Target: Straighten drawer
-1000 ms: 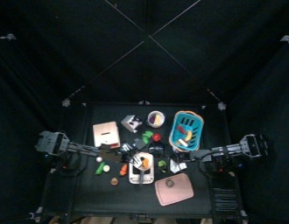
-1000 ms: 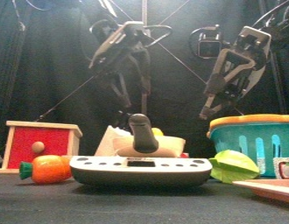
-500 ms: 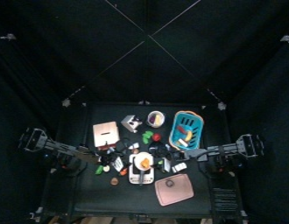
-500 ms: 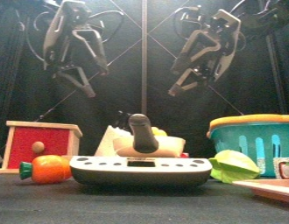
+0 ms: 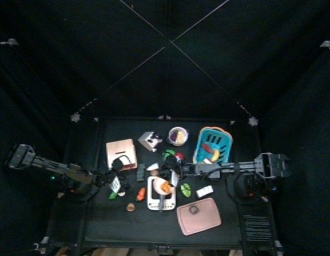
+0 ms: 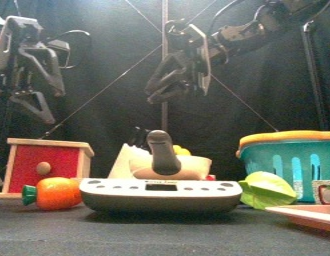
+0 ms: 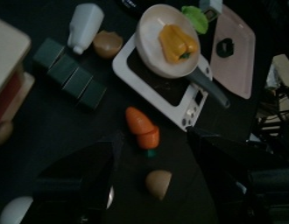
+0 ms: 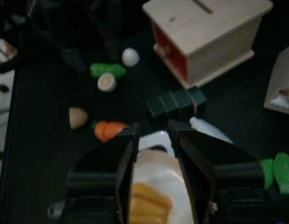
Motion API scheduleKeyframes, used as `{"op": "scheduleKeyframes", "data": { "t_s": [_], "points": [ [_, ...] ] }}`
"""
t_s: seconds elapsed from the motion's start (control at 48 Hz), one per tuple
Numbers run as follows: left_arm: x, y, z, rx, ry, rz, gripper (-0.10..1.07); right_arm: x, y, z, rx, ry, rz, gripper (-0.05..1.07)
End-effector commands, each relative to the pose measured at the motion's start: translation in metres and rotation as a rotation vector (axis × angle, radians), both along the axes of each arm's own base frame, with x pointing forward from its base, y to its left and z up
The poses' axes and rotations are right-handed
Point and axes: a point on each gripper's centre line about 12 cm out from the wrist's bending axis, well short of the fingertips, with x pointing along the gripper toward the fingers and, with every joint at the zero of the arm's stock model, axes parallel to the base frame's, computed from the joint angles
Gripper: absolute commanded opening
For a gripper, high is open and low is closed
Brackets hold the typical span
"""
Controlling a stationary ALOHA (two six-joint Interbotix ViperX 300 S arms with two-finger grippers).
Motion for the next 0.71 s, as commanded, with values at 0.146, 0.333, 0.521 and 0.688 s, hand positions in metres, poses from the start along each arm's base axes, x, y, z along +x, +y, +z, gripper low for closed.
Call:
{"op": "scheduleKeyframes", "data": {
  "t_s": [0.146,0.333,0.521,0.688],
  "points": [
    [-0.019,0.008,-0.008,-0.066,0.008,0.083,0.94,0.039,-0.027,0.030,0.028,-0.120,-0.067,0.61],
    [-0.024,0.017,-0.015,-0.101,0.062,0.194,0.94,0.074,-0.037,0.030,0.030,-0.140,-0.078,0.58],
    [-0.028,0.027,-0.020,-0.135,0.095,0.307,0.94,0.106,-0.049,0.025,0.017,-0.143,-0.084,0.57],
    [-0.030,0.038,-0.026,-0.154,0.136,0.419,0.94,0.125,-0.064,0.010,0.016,-0.120,-0.105,0.57]
  ]
}}
